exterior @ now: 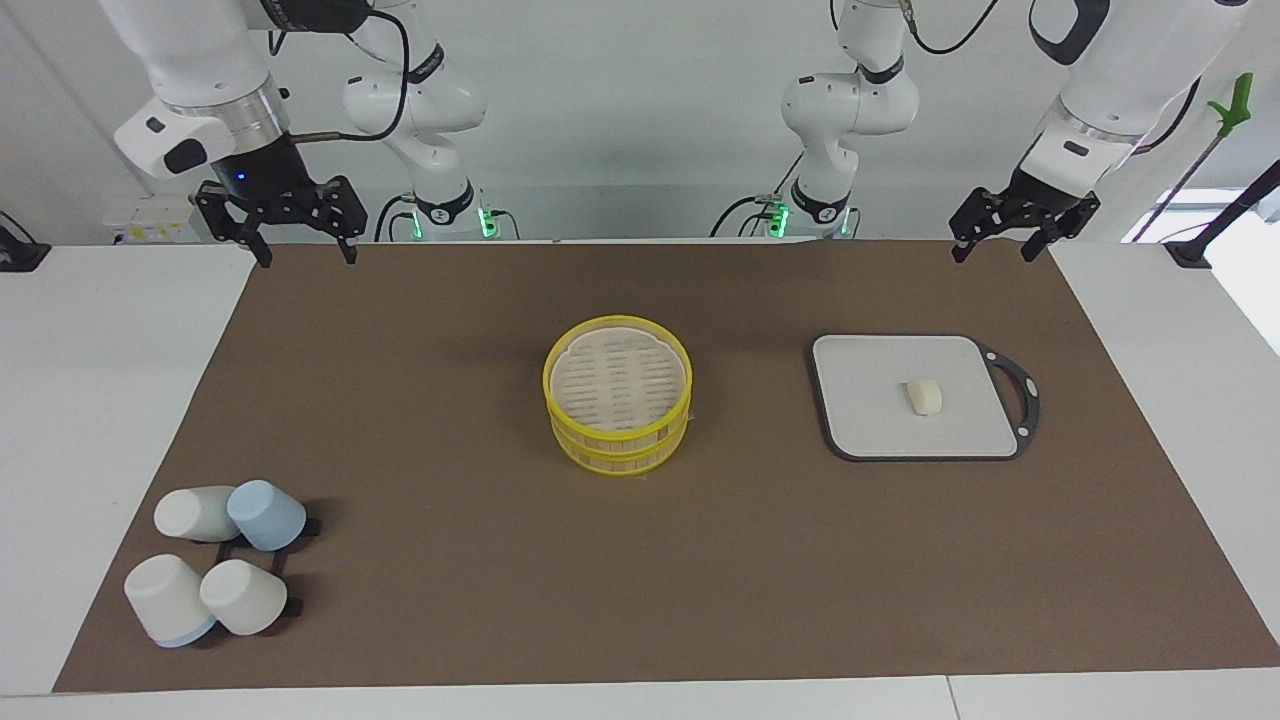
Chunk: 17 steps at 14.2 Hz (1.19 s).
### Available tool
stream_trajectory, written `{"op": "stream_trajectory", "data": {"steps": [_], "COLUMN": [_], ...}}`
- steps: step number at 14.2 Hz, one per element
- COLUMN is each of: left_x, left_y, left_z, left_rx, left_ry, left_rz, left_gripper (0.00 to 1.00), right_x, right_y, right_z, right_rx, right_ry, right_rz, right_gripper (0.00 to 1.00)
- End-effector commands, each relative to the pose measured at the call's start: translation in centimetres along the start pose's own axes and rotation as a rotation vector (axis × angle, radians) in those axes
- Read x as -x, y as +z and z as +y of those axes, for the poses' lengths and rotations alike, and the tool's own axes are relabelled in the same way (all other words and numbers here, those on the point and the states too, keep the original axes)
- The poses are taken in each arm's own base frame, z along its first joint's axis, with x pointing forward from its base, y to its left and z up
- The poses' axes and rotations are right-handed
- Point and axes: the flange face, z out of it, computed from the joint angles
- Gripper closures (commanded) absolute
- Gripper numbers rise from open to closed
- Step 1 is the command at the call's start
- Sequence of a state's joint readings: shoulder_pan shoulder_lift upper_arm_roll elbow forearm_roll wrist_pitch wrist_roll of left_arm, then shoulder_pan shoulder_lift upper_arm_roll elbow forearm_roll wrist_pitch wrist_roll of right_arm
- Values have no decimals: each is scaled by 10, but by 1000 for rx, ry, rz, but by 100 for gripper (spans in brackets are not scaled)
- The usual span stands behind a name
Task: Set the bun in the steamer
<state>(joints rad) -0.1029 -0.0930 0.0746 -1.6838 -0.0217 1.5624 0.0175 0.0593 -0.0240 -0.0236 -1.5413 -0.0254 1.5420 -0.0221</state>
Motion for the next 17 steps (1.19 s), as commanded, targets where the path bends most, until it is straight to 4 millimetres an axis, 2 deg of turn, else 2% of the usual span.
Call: {"op": "stream_trajectory", "data": {"steps": [1,6,7,9,10,11,12,15,16,17], "left_x": [7,7,8,18,21,21,20,14,8,4], "left_y": [-1,-1,5,30,48,71,93,162,183,198], "left_z": [-1,-1,-1,-3,-3,-4,-5,-9,-15,-17], "left_rx": [10,10,11,14,15,15,15,7,3,0], "left_ry": [11,11,12,12,13,13,13,25,25,26], "left_rz": [15,16,12,42,45,38,36,50,42,43], "left_gripper": [0,0,0,0,0,0,0,0,0,0], "right_x": [5,10,14,7,3,-14,-25,-56,-62,-64], "right_y": [1,3,3,-9,-8,4,7,75,97,121], "right_z": [3,-13,-35,-89,-117,-163,-210,-355,-385,-398], "right_rx": [-5,-4,2,-2,-3,-1,-6,-46,-84,-96], "right_ry": [2,-33,-75,-147,-162,-129,-58,85,90,82], "right_rz": [0,-39,-66,47,22,-28,-32,24,105,144], "right_gripper": [0,0,0,0,0,0,0,0,0,0]}}
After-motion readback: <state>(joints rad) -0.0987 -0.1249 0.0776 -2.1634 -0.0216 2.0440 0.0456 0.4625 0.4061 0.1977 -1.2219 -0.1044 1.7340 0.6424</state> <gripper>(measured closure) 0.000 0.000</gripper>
